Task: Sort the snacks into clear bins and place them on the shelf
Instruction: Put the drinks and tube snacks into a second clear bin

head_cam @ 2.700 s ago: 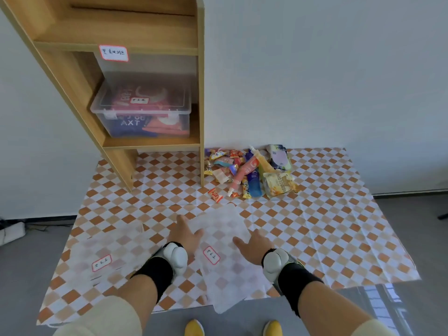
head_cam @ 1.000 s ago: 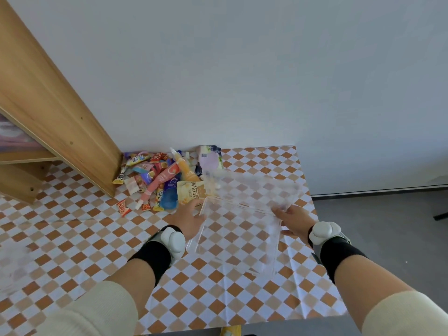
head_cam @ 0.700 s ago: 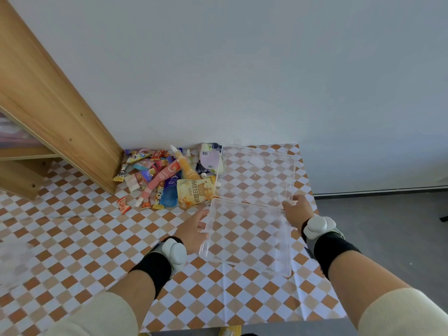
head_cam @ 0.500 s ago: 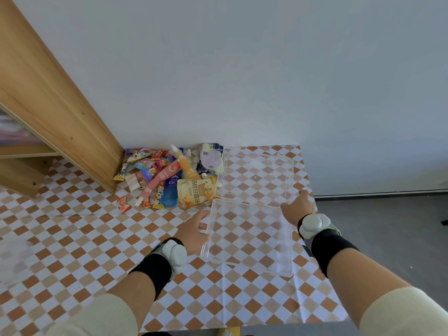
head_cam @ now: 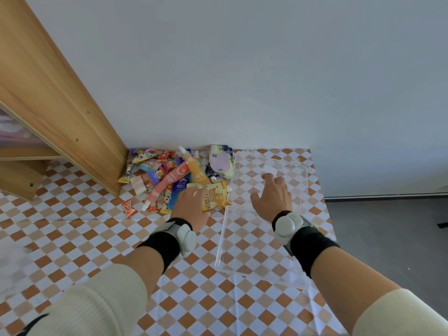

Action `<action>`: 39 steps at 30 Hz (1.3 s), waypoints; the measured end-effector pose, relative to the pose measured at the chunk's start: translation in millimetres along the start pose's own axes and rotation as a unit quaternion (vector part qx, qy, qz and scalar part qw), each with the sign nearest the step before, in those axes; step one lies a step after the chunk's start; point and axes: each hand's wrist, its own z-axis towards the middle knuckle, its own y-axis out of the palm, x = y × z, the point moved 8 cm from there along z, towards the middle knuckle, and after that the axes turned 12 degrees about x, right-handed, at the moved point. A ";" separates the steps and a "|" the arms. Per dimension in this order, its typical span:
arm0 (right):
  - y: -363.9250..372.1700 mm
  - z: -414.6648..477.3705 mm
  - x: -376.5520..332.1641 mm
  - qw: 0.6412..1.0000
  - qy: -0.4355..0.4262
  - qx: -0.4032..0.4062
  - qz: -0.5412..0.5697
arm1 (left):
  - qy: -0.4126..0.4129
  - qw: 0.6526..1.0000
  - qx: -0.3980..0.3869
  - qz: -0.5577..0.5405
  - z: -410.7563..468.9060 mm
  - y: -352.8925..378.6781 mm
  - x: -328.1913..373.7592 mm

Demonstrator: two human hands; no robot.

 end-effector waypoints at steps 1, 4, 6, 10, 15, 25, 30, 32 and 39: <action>6.3 1.8 -9.9 1.000 -0.009 -0.002 0.000 | 0.014 1.000 0.002 0.017 9.4 2.0 -0.4; 18.0 6.0 -32.3 1.000 -0.022 -0.006 0.015 | 0.043 0.997 -0.010 0.055 32.9 11.1 2.4; 21.9 6.8 -42.2 0.999 -0.029 -0.005 0.023 | 0.065 0.995 -0.015 0.078 42.0 17.2 6.3; 35.9 20.3 -63.3 0.999 -0.046 0.007 0.014 | 0.085 0.989 -0.018 0.116 58.0 32.4 -3.2; 56.8 35.0 -92.0 0.998 -0.052 0.007 0.030 | 0.098 0.985 0.008 0.139 69.3 30.9 -15.0; 113.1 75.7 -140.2 0.998 -0.018 -0.059 0.029 | -0.080 0.994 0.069 -0.002 80.1 -16.5 -113.1; 152.5 85.1 -146.9 0.993 0.022 -0.112 -0.043 | -0.130 0.989 0.073 -0.018 77.8 -18.8 -161.9; 166.2 95.3 -143.0 0.991 0.062 -0.106 -0.054 | -0.134 0.987 0.081 -0.021 80.9 -18.9 -174.0; 194.3 126.3 -115.0 0.980 0.165 -0.056 -0.099 | -0.133 0.986 0.092 -0.040 88.1 -15.9 -183.0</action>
